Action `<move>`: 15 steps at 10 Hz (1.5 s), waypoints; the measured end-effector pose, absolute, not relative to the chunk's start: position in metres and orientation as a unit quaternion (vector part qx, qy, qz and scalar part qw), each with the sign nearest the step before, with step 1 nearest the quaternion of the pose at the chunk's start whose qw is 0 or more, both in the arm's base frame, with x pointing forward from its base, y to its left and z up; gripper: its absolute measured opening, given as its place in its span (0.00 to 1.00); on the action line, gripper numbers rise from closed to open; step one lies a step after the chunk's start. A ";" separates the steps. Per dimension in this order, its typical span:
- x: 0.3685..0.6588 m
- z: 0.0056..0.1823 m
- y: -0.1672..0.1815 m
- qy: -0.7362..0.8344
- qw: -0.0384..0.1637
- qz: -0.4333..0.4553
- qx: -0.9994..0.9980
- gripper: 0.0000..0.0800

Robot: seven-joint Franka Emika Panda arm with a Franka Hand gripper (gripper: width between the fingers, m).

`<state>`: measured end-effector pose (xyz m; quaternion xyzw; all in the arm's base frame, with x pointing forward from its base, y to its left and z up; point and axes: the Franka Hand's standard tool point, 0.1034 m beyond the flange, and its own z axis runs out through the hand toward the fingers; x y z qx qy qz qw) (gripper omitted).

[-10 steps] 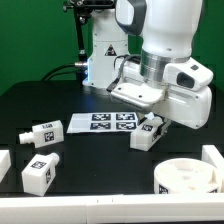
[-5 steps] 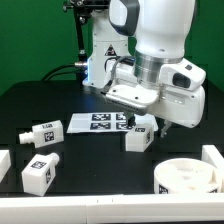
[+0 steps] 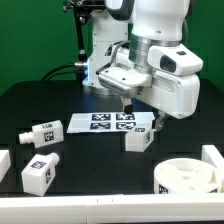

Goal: Assemble stool

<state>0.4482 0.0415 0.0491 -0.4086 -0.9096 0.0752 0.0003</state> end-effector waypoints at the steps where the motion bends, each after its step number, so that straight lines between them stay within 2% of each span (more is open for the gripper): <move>1: 0.449 0.047 0.039 -0.921 0.004 0.075 -0.383 0.81; 4: 0.450 0.047 0.039 -0.864 -0.005 0.074 -0.498 0.81; 6: 0.459 0.054 0.033 -0.751 -0.010 0.068 -0.657 0.81; 7: 0.460 0.056 0.029 -0.692 -0.007 0.070 -0.718 0.81; 8: 0.459 0.057 0.022 -0.653 0.006 0.082 -0.753 0.81; 12: 0.461 0.056 0.024 -0.559 -0.005 0.068 -0.826 0.81; 15: 0.476 0.058 0.029 -0.354 -0.019 0.058 -0.933 0.81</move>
Offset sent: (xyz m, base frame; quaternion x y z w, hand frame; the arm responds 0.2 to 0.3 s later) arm 0.0000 0.0000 0.0000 0.0000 0.0000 0.1938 0.9810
